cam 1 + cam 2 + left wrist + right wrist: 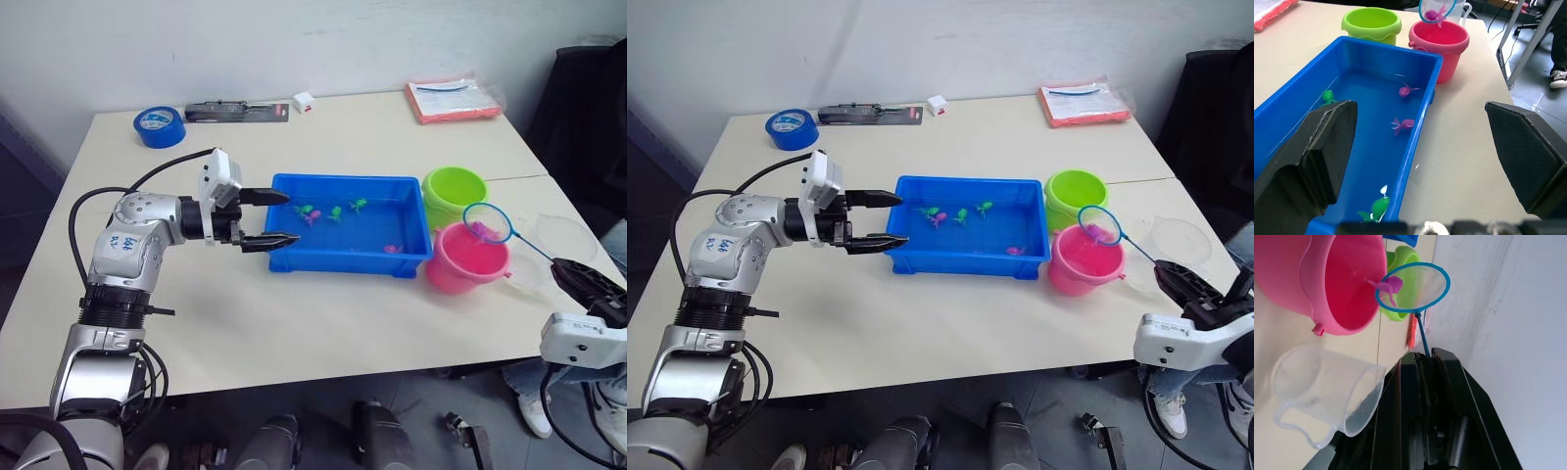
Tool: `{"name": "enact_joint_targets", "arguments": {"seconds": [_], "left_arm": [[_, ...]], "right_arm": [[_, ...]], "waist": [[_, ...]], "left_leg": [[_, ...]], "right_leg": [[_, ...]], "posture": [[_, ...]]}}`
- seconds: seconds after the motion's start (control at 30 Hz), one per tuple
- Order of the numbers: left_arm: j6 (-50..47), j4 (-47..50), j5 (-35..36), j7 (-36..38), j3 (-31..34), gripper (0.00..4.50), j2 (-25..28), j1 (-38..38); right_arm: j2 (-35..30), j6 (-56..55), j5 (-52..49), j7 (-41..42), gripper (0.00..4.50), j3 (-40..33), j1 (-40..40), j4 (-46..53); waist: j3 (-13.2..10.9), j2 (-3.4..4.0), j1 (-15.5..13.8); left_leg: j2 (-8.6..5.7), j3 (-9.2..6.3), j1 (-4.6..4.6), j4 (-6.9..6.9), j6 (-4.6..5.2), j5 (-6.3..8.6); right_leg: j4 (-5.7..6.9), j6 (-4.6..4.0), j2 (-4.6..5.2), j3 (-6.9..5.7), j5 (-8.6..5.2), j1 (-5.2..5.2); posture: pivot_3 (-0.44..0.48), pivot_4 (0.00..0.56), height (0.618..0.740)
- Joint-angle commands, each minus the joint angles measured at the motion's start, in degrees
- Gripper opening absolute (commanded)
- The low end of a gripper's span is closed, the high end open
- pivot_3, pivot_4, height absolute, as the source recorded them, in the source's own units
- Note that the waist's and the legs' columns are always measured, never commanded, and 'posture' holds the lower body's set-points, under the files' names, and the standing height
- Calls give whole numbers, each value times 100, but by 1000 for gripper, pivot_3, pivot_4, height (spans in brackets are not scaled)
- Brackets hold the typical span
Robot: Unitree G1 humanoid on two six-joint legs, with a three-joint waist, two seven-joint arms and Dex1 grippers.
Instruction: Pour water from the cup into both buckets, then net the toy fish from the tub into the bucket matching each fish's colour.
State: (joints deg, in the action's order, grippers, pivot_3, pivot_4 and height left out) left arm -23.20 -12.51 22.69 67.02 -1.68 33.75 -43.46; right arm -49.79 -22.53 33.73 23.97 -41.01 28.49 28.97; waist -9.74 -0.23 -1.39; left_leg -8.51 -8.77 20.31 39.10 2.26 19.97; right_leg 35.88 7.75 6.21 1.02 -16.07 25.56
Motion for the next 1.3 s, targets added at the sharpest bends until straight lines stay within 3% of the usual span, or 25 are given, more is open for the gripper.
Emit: {"name": "enact_joint_targets", "arguments": {"seconds": [0.03, 0.7, 0.93, 1.13, 1.3], "left_arm": [[57, 121, 32, -30, 84, 4500, -12, 14], [63, 196, 58, -89, 102, 4500, -60, 114], [8, 249, 74, -108, 146, 4500, -16, 184], [-208, 487, 130, -168, 259, 4500, 162, 372], [-433, 876, 226, -324, 406, 4500, 304, 647]], "right_arm": [[26, -383, 235, -379, 790, -165, -97, -141], [167, -1402, 848, -1138, 790, -546, 94, -481], [-88, -890, -160, -465, 790, -239, -378, -323], [-327, 1030, -1838, 945, 790, 638, -1333, 122], [-359, 3539, -3038, 1573, 790, 1651, -2906, 574]], "waist": [[0, 0, -2], [0, 0, -1], [0, 0, 13], [0, 0, 21], [0, 0, 17]], "left_leg": [[0, 2, -2, -1, 0, 0], [5, 10, -8, -4, -3, 2], [11, 20, -11, -4, -5, 3], [34, 23, -13, -3, -14, 8], [45, 24, -11, 0, -17, 10]], "right_leg": [[0, 0, -1, 2, 0, 0], [0, -1, -20, 20, 0, 0], [1, 0, -30, 56, 0, 0], [0, -2, -51, 84, 1, 0], [-2, -7, -48, 86, 4, 1]], "posture": [[0, 150, 740], [0, 150, 740], [0, 150, 740], [0, 150, 740], [0, 150, 740]]}}
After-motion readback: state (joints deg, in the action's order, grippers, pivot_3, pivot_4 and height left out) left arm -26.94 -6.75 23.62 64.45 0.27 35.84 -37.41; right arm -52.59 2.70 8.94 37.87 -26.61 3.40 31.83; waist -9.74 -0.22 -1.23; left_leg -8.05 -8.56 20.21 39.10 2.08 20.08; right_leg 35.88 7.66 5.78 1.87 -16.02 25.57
